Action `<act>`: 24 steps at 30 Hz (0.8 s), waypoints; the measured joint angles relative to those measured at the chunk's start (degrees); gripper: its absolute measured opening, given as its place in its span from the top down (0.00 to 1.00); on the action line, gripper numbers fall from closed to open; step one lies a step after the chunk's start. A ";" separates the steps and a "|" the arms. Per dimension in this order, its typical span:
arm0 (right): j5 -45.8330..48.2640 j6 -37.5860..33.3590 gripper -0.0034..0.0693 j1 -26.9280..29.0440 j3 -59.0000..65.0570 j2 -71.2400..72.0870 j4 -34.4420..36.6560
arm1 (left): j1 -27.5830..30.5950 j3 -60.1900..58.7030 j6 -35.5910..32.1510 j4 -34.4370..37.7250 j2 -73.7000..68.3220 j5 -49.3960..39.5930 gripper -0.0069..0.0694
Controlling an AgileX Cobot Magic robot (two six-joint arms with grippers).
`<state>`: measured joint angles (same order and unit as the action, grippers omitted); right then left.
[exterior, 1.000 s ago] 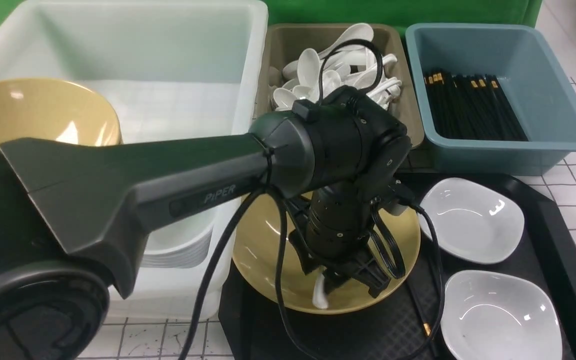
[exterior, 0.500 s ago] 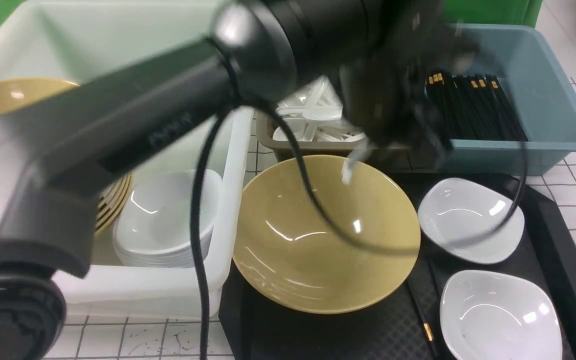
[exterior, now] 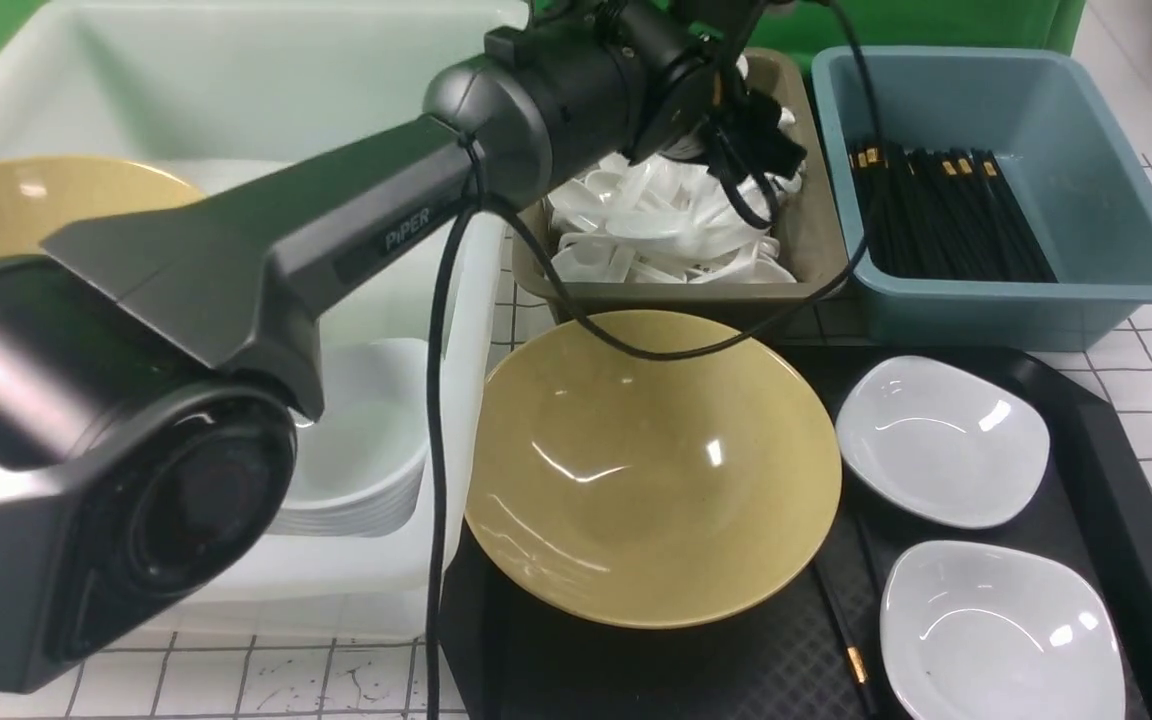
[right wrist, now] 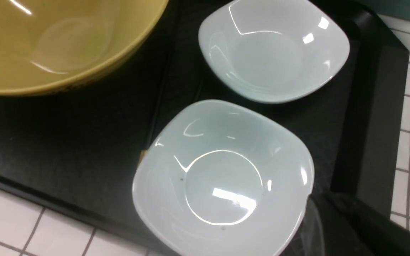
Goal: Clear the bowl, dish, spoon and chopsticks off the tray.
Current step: Use the left arm to put the soup spoon into the small storage box in the middle, then use the left arm to grab the yellow noodle bowl on the left
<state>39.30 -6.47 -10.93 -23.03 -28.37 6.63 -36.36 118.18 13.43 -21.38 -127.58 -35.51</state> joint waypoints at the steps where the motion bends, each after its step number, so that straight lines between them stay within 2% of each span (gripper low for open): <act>1: 0.00 0.00 0.89 0.00 0.00 0.00 0.00 | -0.06 0.59 0.00 0.50 0.55 -3.36 0.24; 3: 0.00 0.00 0.89 0.00 0.00 0.00 0.00 | -0.46 1.88 -0.13 1.97 1.68 -9.53 0.18; 4: 0.00 0.00 0.89 0.00 0.00 0.00 0.00 | -1.32 3.08 -1.50 3.48 3.37 -17.61 0.14; 5: 0.00 0.00 0.89 0.00 0.00 0.00 0.00 | -1.58 3.35 -1.70 3.97 3.59 -18.63 0.14; 6: -0.02 0.00 0.89 0.00 0.00 0.00 0.00 | -2.85 4.20 -4.34 6.49 5.55 -27.40 0.15; 7: -0.02 0.00 0.89 0.00 0.00 0.00 0.00 | -3.01 4.20 -4.34 6.87 5.55 -28.30 0.16; 9: -0.14 0.00 0.89 0.00 0.00 0.00 0.08 | -4.62 3.09 -7.61 13.16 7.02 -33.54 0.24; 13: -0.12 0.00 0.89 0.00 0.00 0.00 0.08 | -7.04 -5.26 -12.32 23.70 6.51 -34.68 0.45; 14: -0.06 0.00 0.89 0.00 0.00 0.00 0.08 | -7.80 -7.65 -12.85 24.83 6.08 -34.75 0.51; 15: -0.06 0.00 0.89 0.00 0.00 0.00 0.08 | -7.93 -8.54 -12.85 25.12 6.03 -34.75 0.52; 17: 0.00 0.00 0.89 0.00 0.00 0.00 0.08 | -9.75 -13.05 -13.43 25.65 5.55 -34.82 0.61; 20: 0.05 0.00 0.89 0.00 0.00 0.00 0.08 | -12.37 -16.70 -15.27 26.13 5.49 -34.95 0.62; 24: 0.11 0.00 0.89 0.00 0.00 0.00 0.08 | -15.46 -17.08 -20.05 31.87 5.98 -34.60 0.52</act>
<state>39.41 -6.47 -10.93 -23.03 -28.37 6.70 -51.83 101.10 -6.62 10.49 -121.61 -70.11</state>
